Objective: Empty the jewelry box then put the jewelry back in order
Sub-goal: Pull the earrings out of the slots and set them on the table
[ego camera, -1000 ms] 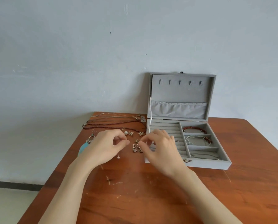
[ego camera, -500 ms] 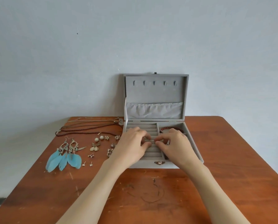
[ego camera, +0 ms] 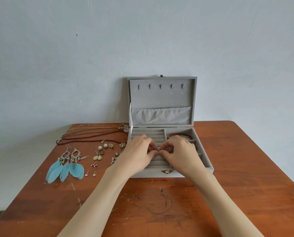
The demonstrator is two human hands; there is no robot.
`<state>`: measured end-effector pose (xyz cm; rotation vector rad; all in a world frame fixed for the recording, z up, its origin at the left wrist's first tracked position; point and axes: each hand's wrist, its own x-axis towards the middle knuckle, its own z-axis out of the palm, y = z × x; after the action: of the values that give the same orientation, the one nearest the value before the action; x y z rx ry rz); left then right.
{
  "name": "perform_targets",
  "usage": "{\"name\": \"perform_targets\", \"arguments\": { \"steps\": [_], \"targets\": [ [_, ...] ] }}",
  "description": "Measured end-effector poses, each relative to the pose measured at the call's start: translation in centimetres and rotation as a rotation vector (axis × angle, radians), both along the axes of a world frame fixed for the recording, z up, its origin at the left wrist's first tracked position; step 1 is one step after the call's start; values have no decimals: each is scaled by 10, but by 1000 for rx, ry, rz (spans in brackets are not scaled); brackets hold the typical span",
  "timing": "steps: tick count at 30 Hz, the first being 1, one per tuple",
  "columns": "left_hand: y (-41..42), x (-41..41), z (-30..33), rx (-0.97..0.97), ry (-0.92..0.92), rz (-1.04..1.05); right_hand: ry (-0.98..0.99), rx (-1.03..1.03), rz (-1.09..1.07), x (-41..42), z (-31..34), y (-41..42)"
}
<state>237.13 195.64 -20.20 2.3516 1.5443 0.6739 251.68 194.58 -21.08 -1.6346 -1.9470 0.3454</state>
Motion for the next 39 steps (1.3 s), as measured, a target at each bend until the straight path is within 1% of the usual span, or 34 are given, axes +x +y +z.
{"name": "perform_targets", "arguments": {
  "steps": [7,14,19,23,25,27,29,31,35,39],
  "targets": [
    [-1,-1,-1,1,-36,10,14,11,-8,0,-1,0],
    [-6,-5,-1,42,-84,27,-30,74,-38,-3,0,-4],
    [-27,-37,7,58,-189,112,67,183,28,-22,4,-18],
    [-52,-67,6,51,-167,191,30,241,155,-61,2,-36],
    [-63,-83,2,30,-150,240,2,267,165,-79,0,-42],
    [-70,-97,-4,22,-124,286,-25,247,152,-90,-1,-43],
    [-75,-103,-10,59,-62,312,-90,216,153,-95,-2,-41],
    [-75,-102,-17,113,-21,309,-152,206,163,-96,-4,-40],
    [-71,-97,-25,174,5,316,-235,229,190,-95,-7,-40],
    [-69,-100,-27,179,25,296,-268,255,215,-94,-10,-38]
  ]
}}
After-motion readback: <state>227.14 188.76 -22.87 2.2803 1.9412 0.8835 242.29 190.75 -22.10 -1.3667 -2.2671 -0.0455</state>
